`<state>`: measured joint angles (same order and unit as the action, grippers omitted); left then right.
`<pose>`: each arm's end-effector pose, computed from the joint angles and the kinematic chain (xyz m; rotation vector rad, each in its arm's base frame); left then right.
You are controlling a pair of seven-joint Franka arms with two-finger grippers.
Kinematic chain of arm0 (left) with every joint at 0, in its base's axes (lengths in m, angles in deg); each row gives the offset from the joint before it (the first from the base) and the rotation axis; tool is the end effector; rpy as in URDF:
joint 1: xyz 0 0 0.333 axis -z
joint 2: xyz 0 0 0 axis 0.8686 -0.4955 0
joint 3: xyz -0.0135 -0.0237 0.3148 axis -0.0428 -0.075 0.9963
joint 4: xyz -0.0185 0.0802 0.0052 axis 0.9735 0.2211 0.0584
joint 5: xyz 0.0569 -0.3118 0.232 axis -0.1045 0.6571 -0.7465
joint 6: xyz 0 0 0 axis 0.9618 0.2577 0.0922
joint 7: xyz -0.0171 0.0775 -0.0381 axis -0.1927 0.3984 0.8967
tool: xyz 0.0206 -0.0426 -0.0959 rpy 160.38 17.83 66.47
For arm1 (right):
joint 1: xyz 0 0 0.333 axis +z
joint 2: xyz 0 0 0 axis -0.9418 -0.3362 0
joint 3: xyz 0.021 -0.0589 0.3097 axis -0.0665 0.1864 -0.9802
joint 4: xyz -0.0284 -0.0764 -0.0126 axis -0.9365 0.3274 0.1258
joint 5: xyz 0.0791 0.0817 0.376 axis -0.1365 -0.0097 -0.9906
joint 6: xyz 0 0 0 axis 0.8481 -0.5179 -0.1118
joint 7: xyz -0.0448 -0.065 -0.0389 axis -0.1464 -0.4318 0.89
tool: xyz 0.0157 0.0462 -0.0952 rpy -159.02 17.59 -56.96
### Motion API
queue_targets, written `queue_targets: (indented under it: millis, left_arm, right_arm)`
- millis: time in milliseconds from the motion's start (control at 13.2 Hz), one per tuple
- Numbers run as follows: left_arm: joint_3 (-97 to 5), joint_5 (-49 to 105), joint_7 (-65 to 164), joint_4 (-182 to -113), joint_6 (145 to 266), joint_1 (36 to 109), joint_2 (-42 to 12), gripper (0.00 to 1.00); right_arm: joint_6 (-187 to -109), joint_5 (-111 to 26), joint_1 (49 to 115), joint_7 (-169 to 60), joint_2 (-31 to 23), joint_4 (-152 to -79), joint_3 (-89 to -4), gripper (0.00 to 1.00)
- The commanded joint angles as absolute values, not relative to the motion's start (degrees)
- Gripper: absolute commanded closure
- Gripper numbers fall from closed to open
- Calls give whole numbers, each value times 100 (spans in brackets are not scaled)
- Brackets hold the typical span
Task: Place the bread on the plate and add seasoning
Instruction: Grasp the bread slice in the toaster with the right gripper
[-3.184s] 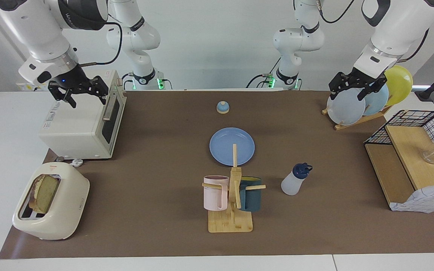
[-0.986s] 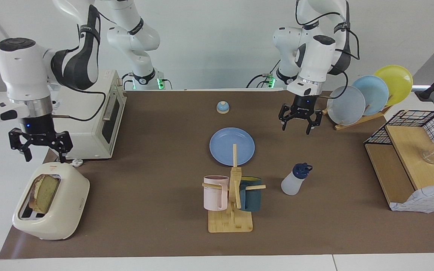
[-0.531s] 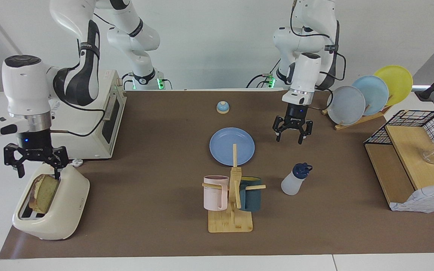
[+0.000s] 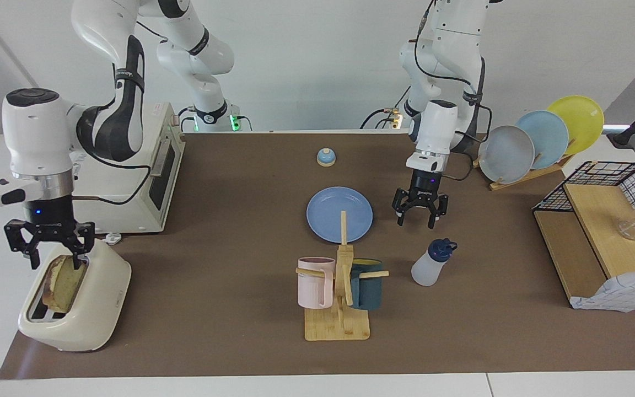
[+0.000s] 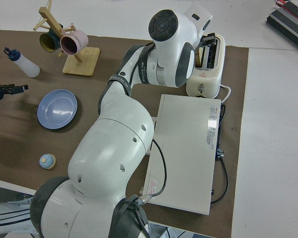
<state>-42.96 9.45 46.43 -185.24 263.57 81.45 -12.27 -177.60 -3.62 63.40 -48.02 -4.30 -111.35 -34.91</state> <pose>0.4676 -0.1703 0.3029 2.7494 -0.0556 0.9978 0.6663 -0.1282 0.4818 2.7881 0.2296 0.7255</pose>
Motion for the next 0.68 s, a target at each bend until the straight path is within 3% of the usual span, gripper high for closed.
queue_targets:
  millis: [0,76,379,607]
  left_arm:
    - [-4165,1066,4608,-18350,26522,8341,-1426,0]
    - [-4164,1066,4599,-18272,26514,8350,-1462,0]
    - [-4129,1066,4582,-17867,26478,8350,-1786,0]
    - [-3998,1049,4441,-17691,26365,8358,-1875,0]
  right_arm:
    - [-17757,-295,6280,-4406,-458,-11084,-3517,76]
    - [-17748,-286,6280,-4283,-458,-11084,-3517,100]
    - [-17661,-251,6341,-4264,-423,-10997,-3508,100]
    - [-16627,92,6525,-4264,-47,-10716,-3639,100]
